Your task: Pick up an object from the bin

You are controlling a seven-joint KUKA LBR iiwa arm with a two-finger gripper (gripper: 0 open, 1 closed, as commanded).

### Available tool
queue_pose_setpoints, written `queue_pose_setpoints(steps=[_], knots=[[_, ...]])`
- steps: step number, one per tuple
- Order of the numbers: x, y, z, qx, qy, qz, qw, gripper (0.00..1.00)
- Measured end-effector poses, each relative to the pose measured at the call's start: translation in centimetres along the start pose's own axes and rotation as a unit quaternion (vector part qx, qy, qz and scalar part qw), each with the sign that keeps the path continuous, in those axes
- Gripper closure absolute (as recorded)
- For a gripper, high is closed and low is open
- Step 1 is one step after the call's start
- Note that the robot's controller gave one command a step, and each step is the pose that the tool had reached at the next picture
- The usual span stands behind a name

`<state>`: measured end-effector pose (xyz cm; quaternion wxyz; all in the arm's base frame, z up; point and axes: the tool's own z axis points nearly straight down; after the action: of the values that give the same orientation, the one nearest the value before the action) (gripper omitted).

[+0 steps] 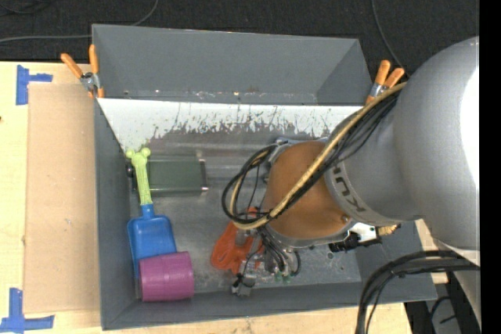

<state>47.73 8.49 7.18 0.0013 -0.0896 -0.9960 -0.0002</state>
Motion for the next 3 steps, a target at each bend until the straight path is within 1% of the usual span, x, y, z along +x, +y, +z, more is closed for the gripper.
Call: queue_pose_setpoints(steps=[1,2,3], knots=[[-1.95,-0.98,0.11,-0.001,-0.0007,-0.075,0.9972,1.0],[-1.95,-0.98,0.11,-0.001,-0.0006,-0.074,0.9972,1.0],[-1.56,-0.47,0.08,-0.001,-0.0025,-0.065,0.9979,1.0]])
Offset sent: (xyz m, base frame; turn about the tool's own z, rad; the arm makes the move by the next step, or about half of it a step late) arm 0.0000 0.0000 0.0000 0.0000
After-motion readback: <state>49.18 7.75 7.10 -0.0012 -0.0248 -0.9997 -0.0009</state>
